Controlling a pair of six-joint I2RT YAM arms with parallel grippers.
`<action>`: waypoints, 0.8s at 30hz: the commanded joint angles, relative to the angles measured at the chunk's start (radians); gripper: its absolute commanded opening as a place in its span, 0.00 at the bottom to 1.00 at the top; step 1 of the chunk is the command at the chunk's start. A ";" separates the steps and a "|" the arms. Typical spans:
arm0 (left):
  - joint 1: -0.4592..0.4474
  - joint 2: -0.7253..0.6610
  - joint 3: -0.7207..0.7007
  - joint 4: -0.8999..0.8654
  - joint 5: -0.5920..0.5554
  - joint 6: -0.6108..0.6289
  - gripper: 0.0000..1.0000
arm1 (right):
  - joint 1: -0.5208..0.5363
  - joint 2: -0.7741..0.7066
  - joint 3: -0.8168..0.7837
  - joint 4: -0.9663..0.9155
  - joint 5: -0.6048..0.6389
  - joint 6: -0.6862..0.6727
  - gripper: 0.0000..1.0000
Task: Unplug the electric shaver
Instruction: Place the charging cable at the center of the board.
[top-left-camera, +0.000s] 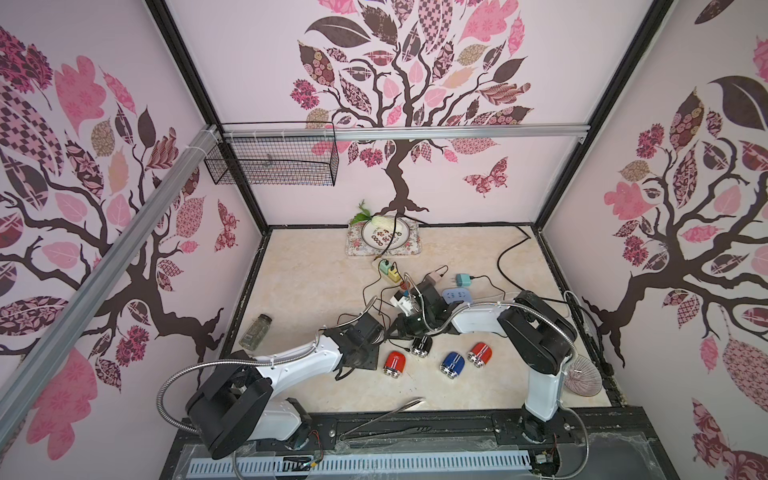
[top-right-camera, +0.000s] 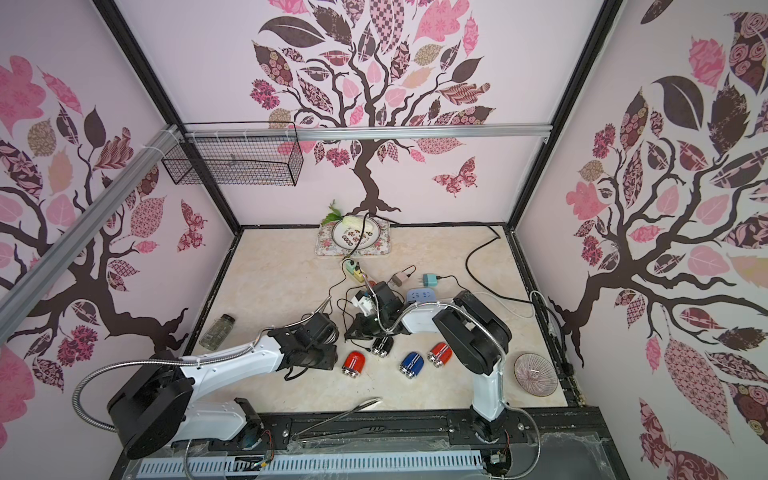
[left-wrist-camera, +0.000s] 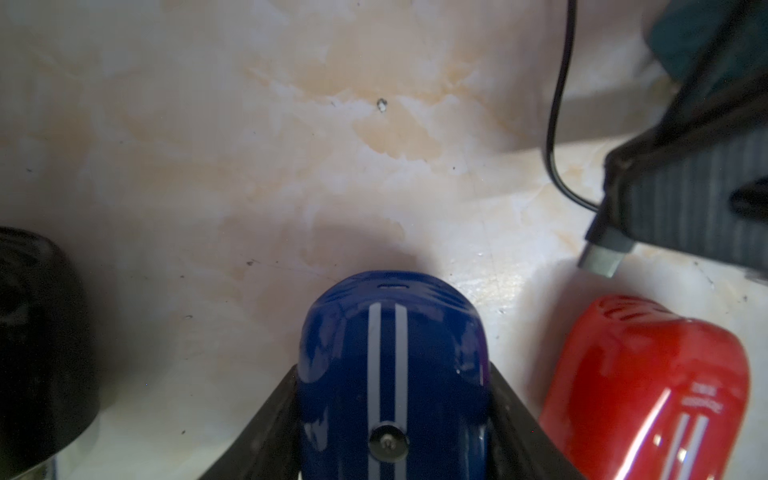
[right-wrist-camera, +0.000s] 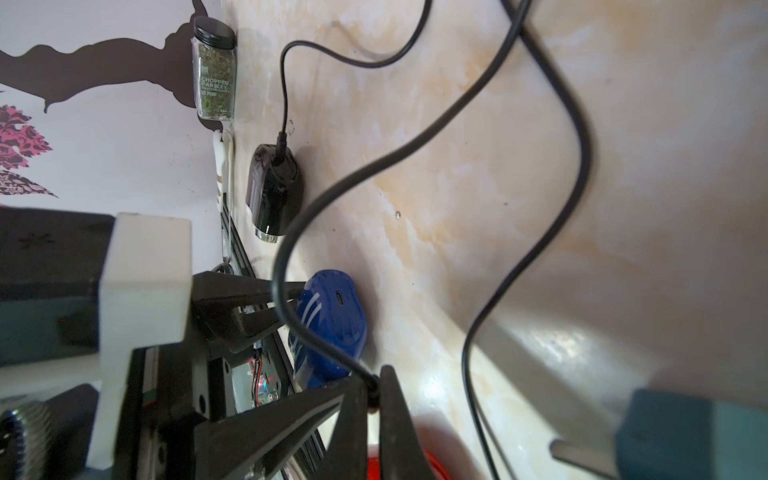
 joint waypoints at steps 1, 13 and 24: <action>-0.009 0.024 0.033 -0.016 -0.020 0.000 0.28 | 0.005 0.034 0.039 -0.012 0.008 -0.015 0.07; -0.020 0.056 0.052 -0.038 -0.042 -0.015 0.39 | 0.009 0.040 0.041 -0.016 0.014 -0.016 0.07; -0.030 0.069 0.062 -0.041 -0.043 -0.020 0.59 | 0.009 0.045 0.043 -0.016 0.013 -0.015 0.07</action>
